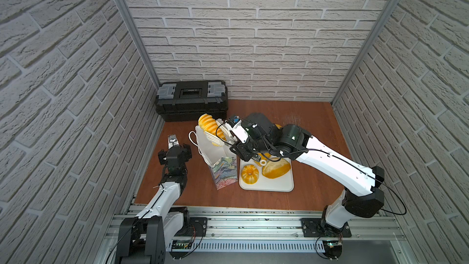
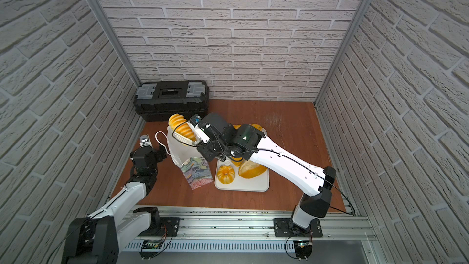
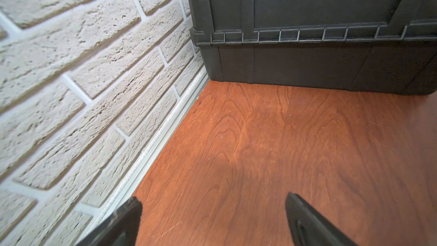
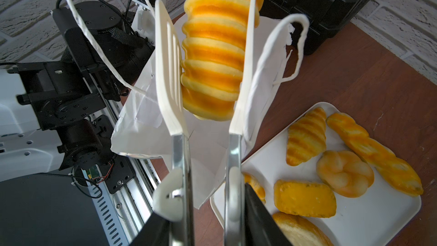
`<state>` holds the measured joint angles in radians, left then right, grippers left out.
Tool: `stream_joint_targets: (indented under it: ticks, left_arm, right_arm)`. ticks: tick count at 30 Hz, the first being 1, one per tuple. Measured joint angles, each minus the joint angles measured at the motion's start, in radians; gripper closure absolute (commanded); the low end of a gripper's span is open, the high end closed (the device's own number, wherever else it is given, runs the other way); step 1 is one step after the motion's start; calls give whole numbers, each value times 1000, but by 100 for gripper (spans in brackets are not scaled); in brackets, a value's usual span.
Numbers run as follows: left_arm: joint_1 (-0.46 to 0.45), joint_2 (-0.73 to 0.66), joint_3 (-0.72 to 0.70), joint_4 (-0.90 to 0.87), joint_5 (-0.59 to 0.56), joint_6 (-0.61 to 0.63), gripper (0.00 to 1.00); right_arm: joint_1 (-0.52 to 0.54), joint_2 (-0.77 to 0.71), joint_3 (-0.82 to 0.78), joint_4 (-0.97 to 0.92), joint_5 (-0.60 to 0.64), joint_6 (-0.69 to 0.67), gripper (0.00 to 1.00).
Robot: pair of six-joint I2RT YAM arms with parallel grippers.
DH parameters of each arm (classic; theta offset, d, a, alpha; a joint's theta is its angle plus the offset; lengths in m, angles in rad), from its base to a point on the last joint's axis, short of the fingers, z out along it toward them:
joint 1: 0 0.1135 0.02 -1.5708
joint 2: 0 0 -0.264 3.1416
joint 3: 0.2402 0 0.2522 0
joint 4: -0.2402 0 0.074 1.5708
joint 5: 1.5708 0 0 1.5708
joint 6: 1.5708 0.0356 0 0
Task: Pack bread into a paper bag
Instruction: Place the fake bread in the paper bag.
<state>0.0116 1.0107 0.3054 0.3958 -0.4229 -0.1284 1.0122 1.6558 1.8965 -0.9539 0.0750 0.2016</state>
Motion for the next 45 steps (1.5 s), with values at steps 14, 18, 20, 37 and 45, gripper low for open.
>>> stream_joint_targets:
  ticks: [14,18,20,37,45]
  left_arm:
    - [0,0,0,0,0,0,2]
    - [0,-2,0,0,0,0,2]
    - [0,-10,-2,0,0,0,2]
    - [0,-46,-12,0,2,1,2]
    - [0,-66,-12,-5,2,1,2]
  right_arm:
    - [1,-1,2,10,-1,-12,53]
    - [4,-1,44,3,-3,-31,53]
    - [6,-1,86,3,-6,-43,53]
    - [9,-33,195,27,149,-179,50]
    - [-19,-98,152,39,313,-190,50]
